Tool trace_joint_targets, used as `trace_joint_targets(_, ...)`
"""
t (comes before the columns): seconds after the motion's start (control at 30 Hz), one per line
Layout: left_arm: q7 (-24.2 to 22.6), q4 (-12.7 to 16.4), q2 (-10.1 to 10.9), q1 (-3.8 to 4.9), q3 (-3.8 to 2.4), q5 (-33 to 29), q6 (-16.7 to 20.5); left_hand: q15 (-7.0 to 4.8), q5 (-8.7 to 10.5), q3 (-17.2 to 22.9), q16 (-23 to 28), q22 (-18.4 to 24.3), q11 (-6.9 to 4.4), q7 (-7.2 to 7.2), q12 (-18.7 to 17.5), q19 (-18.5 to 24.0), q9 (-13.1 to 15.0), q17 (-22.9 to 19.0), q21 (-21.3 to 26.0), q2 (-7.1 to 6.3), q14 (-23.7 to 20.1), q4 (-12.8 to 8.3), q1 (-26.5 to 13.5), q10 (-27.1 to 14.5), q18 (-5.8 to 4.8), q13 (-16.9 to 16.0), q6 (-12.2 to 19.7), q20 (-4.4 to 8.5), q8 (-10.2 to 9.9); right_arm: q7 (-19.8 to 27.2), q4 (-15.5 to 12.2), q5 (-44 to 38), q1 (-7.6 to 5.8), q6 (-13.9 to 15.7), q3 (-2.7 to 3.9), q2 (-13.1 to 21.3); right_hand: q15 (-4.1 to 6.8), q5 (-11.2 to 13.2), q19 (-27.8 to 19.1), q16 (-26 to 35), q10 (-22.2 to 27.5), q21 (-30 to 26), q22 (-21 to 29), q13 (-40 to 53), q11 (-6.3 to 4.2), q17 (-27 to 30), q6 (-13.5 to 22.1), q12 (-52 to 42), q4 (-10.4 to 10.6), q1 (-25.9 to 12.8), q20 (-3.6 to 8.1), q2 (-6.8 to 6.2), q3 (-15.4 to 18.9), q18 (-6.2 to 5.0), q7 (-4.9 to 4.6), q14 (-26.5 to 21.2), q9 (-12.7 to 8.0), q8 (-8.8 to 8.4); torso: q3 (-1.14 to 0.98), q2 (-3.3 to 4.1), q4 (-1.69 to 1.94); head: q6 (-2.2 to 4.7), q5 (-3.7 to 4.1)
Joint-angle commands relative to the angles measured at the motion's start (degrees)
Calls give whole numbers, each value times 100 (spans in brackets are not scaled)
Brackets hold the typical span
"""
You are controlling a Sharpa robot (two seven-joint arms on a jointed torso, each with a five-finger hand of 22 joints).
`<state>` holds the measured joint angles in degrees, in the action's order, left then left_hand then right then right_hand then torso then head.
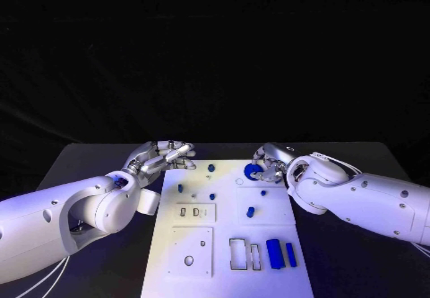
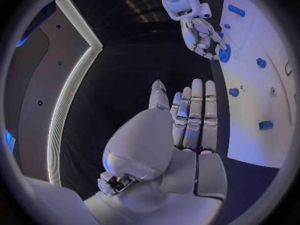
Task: Assemble the parts on the task board
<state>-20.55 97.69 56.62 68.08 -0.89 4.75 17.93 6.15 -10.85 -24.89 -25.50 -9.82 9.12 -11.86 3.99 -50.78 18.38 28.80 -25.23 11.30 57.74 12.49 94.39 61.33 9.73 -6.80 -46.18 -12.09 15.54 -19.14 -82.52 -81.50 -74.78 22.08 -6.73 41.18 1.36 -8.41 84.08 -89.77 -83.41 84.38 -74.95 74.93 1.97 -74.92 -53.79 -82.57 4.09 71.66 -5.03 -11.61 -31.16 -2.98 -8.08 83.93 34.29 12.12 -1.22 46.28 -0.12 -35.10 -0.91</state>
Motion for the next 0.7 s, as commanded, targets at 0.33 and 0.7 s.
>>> trace_joint_targets(0.33,-10,5,-10,5,-4,-18,-67,-8,12,-143,-33,-9,-1,5,-15,36,9,10,-25,22,-37,7,-48,-33,40,-9,30,0,-19,120,-92,-414,33,562,-17,-18,82,35,177,-23,-52,51,-950,809,-64,-1508,-374,-69,-60,57,78,46,-155,130,248,607,143,176,3,5,9,17,-3)
trace_joint_targets(0.7,-11,0,-18,5,-4,-18,-66,-8,11,-143,-38,-10,-1,3,-14,37,13,16,-28,22,-40,5,-47,-36,41,-12,38,-1,-21,92,-535,-834,-39,778,-13,-149,90,34,208,-23,-84,89,-993,843,-75,-1508,-401,-102,-70,41,87,32,-177,143,262,607,155,187,10,0,2,17,-23)
